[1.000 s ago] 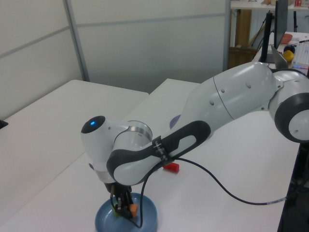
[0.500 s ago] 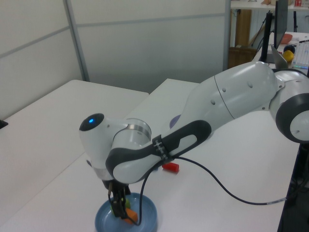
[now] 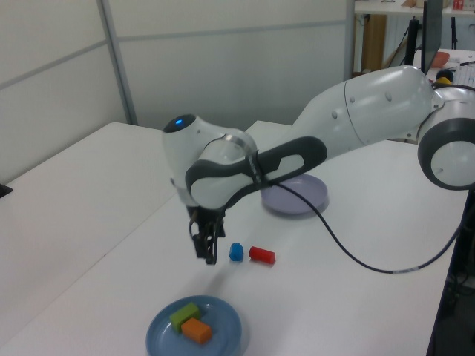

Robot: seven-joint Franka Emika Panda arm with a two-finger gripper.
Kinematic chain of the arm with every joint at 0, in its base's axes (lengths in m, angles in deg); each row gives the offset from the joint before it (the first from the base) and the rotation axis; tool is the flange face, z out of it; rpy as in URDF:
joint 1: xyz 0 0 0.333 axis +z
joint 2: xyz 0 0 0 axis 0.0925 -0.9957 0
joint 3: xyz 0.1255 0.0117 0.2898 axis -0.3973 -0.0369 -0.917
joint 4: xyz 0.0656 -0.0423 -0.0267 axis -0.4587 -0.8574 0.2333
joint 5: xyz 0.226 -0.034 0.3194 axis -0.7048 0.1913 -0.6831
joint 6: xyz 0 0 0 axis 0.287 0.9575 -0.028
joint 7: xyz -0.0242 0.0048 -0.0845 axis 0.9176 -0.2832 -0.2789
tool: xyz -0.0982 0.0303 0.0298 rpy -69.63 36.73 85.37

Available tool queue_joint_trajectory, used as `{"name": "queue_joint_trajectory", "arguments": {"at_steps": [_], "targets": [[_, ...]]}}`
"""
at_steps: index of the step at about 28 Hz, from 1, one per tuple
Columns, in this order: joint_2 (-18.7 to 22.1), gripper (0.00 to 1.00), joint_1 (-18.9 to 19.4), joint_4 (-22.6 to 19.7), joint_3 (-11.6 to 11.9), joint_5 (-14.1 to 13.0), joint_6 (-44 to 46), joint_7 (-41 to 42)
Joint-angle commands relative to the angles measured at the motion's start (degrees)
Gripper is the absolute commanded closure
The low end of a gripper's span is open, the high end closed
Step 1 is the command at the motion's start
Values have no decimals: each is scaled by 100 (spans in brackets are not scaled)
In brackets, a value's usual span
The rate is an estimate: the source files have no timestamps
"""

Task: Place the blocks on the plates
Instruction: 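Move the gripper down to the blue cube and grasp it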

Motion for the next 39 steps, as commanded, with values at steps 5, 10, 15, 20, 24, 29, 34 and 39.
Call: {"name": "queue_joint_trajectory", "arguments": {"at_steps": [5,10,15,20,24,29,34,39], "targets": [[-60,0,-595,-129,-13,-139,-131,899],[-174,0,-666,-146,-13,-104,-315,908],[-227,0,-674,-226,-13,-121,-544,908],[-236,6,-666,-234,-13,-121,-536,908],[-227,6,-666,-348,-4,-86,-510,908],[-201,6,-718,-471,-4,-51,-360,899],[-218,34,-719,-507,-4,-33,-316,846],[-218,61,-727,-498,-4,-112,-333,846]]}}
